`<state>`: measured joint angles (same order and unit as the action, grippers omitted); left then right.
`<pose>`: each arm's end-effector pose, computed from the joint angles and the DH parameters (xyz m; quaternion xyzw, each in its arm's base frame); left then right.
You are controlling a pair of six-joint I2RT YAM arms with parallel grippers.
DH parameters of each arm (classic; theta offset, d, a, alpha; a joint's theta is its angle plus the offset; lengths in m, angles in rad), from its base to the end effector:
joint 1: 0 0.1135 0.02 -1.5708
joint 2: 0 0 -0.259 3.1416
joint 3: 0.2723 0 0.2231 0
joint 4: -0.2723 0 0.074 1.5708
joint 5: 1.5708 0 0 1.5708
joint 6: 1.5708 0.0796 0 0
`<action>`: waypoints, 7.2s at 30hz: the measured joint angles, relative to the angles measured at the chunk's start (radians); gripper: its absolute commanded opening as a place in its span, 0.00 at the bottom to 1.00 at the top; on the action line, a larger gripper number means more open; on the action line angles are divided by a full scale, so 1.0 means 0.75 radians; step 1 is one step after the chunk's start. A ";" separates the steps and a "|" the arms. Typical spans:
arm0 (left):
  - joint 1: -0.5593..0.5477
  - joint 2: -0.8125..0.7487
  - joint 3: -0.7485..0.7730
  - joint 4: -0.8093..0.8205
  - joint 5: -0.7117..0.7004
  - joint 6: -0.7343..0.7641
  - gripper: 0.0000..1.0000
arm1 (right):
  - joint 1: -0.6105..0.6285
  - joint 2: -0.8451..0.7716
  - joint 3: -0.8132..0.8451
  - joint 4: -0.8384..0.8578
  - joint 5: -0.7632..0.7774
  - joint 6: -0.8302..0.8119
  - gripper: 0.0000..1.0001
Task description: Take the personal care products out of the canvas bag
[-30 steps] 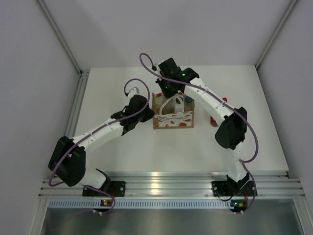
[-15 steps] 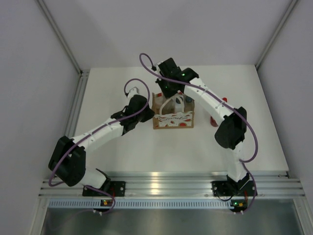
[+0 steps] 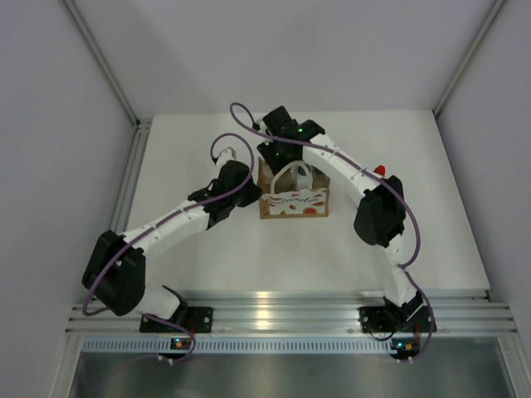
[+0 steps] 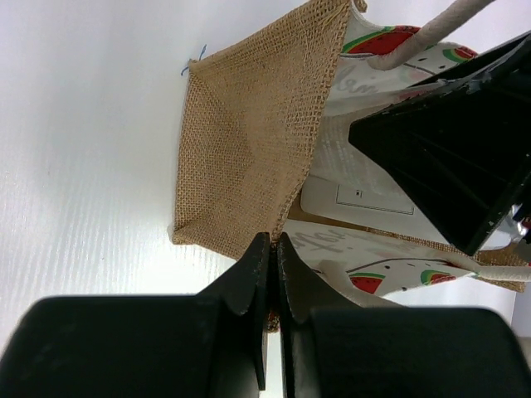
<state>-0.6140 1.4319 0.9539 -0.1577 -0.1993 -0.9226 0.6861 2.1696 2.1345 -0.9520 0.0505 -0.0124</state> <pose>0.2746 -0.1743 0.2342 -0.1808 0.8708 -0.2478 0.3842 0.3642 0.2930 0.2518 -0.3208 0.9021 0.0722 0.2795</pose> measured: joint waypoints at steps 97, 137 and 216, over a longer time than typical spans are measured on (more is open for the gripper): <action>0.001 -0.003 0.002 -0.003 0.004 0.008 0.00 | -0.609 -0.263 -0.386 0.124 0.040 0.164 0.42; 0.004 -0.004 0.002 -0.003 0.026 0.019 0.00 | -0.115 -0.485 -0.413 0.128 0.151 0.221 0.50; 0.005 -0.003 0.002 -0.003 0.038 0.031 0.00 | -0.053 -0.420 -0.455 0.186 0.130 0.299 0.00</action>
<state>-0.6106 1.4296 0.9554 -0.1596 -0.1711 -0.8997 0.6460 1.8545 1.7935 -0.8124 0.1478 0.2119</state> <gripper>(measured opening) 0.070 0.478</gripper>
